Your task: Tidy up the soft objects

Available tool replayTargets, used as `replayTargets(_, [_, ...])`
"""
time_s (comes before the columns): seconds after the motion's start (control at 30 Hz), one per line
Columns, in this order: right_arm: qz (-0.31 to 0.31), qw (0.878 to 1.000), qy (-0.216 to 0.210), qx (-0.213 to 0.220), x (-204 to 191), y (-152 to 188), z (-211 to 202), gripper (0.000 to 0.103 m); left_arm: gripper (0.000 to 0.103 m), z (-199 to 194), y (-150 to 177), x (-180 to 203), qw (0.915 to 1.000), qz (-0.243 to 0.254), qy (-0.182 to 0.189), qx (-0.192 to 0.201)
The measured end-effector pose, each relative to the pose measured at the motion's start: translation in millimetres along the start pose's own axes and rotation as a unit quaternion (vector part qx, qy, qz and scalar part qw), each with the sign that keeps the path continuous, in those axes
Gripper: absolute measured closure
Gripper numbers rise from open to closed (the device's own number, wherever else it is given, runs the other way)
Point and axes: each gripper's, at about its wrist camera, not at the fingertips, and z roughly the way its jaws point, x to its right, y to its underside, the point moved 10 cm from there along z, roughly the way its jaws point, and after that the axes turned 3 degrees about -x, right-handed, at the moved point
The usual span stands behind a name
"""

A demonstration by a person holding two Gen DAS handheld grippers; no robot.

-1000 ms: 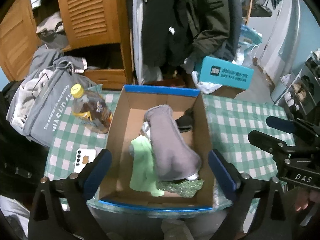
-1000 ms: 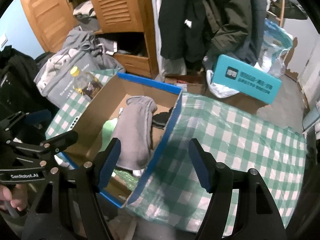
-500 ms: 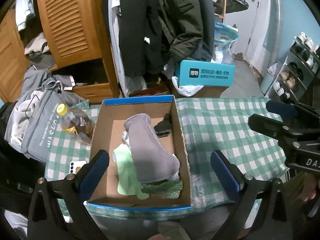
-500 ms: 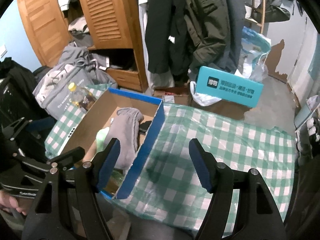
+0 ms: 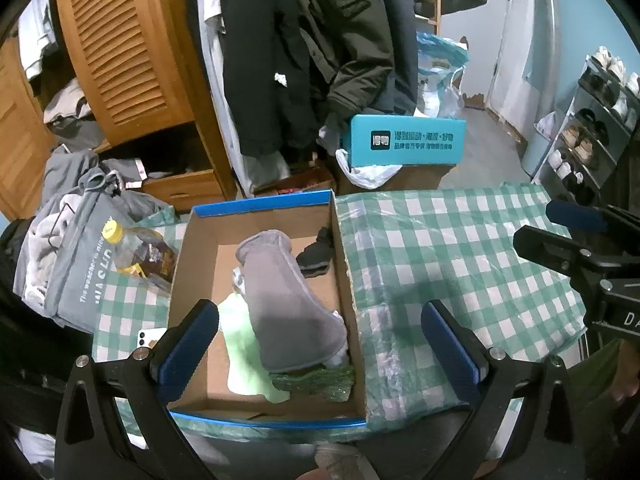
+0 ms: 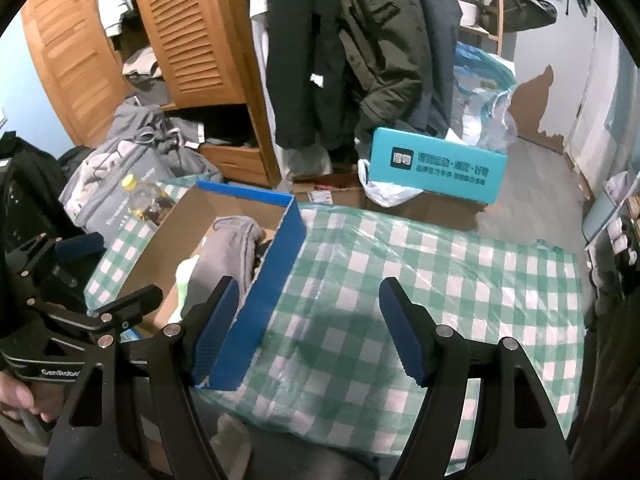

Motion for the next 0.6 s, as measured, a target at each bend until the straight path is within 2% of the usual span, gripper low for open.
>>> replayTargets(0.6, [0.004,1.0,0.002,0.001,7.0,1.6,-0.5,0.031,0.001,1.6,-1.8,8.4,1.0,0.005,0.004,-0.003])
